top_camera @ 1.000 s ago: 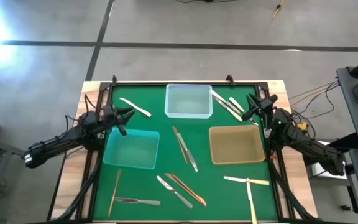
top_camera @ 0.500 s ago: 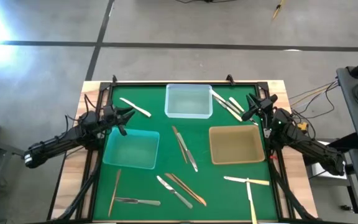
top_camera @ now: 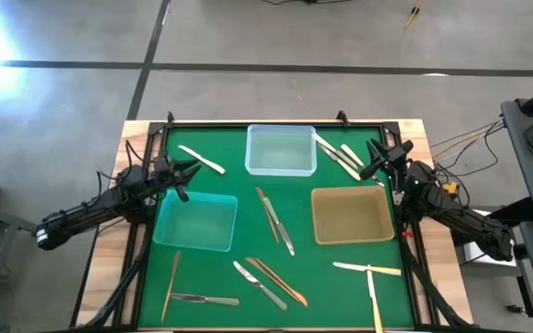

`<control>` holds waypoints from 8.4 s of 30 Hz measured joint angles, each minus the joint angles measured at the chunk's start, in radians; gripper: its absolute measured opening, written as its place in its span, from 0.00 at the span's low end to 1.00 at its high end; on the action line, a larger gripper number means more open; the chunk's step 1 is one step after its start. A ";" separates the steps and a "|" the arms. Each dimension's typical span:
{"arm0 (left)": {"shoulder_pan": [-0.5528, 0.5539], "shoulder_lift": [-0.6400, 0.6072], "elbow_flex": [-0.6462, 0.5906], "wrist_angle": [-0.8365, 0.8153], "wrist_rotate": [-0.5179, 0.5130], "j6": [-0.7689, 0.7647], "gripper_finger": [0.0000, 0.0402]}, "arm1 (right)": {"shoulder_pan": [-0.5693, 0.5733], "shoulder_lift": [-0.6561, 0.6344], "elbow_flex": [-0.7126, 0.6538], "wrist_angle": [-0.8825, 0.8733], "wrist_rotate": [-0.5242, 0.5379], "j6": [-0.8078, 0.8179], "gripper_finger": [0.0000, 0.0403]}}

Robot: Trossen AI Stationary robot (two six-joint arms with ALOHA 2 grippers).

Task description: Sort silverware by color (type)

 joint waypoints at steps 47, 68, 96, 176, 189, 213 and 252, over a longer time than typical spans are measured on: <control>0.000 0.000 0.000 0.000 0.000 0.000 0.22 | -0.004 0.005 0.000 0.041 0.017 -0.244 0.17; 0.000 0.000 0.000 0.000 0.000 0.000 0.22 | -0.004 0.005 0.001 0.043 -0.057 0.717 0.17; 0.000 0.000 0.000 0.000 0.000 0.000 0.22 | -0.060 1.074 0.841 -0.879 -0.235 0.762 0.22; 0.000 0.000 0.000 0.000 0.000 0.000 0.22 | -0.321 1.168 0.982 -0.584 -0.397 0.507 0.16; 0.000 0.000 0.000 0.000 0.000 0.000 0.22 | -0.097 1.142 0.984 0.061 -0.525 0.271 0.16; 0.000 0.000 0.000 0.000 0.000 0.000 0.22 | -0.015 1.483 1.106 -0.015 -0.648 0.150 0.30; 0.000 0.000 0.000 0.000 0.000 0.000 0.22 | -0.154 1.465 1.182 -1.230 -0.445 0.394 0.36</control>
